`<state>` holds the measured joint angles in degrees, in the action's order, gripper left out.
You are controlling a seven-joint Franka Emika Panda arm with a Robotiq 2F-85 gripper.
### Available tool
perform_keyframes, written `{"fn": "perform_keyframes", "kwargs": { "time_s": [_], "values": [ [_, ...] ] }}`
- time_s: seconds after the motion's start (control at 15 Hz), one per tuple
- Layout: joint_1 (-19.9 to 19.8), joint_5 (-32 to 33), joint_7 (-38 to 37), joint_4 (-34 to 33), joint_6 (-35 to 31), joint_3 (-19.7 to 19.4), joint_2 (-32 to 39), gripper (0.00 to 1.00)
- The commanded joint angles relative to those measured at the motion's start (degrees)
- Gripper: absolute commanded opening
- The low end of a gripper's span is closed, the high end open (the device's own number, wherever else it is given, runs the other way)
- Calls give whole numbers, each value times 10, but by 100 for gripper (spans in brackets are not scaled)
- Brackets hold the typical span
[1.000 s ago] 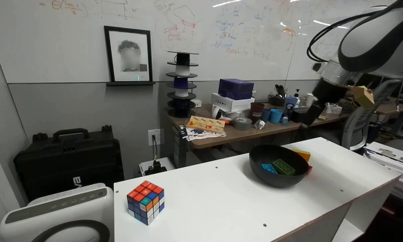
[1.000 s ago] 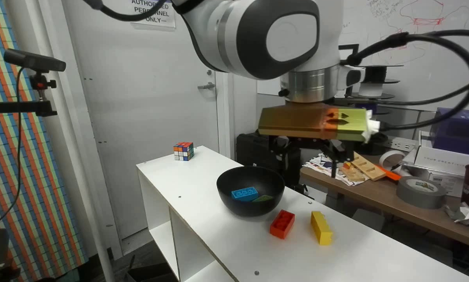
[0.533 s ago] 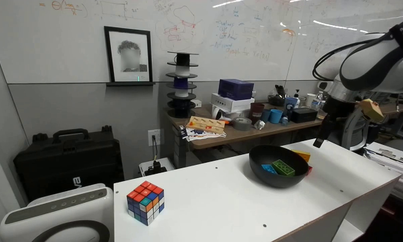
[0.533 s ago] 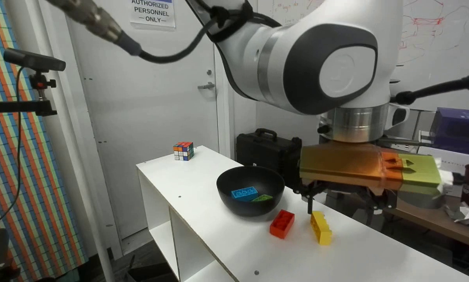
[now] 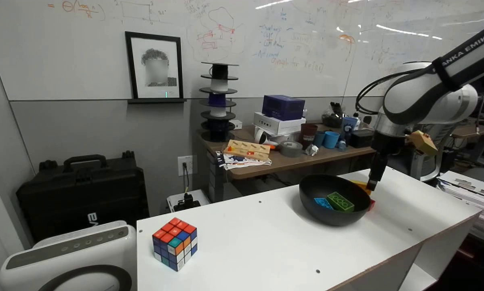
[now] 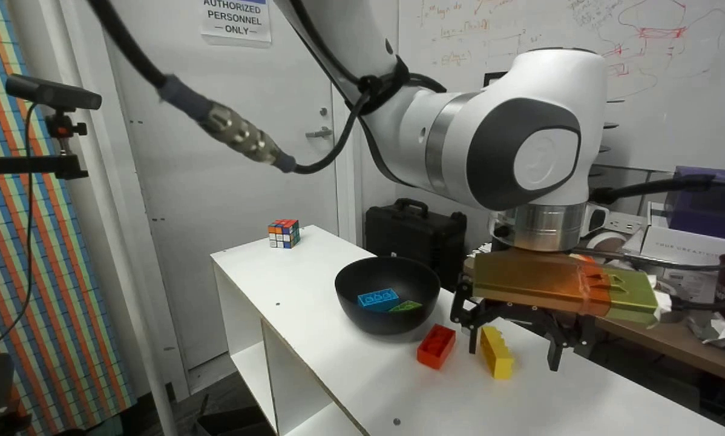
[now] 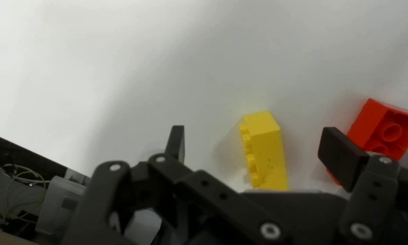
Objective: Put the blocks on the counter in the bowl
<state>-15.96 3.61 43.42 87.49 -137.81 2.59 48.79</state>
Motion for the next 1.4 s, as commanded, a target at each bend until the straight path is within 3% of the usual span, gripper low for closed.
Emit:
{"fn": "perform_keyframes", "kwargs": {
  "time_s": [0.0,0.07,0.13,0.47,0.67,0.93,1.33],
  "values": [
    [13,13,-1,-80,46,-10,47,100],
    [14,14,0,-92,53,-11,55,90],
    [12,13,4,-103,57,-9,64,75],
    [15,16,10,-126,60,-6,83,35],
    [12,15,28,-100,52,0,64,12],
    [11,9,23,-53,19,-2,31,17],
    [-6,-18,57,111,-132,66,-93,17]
  ]
}}
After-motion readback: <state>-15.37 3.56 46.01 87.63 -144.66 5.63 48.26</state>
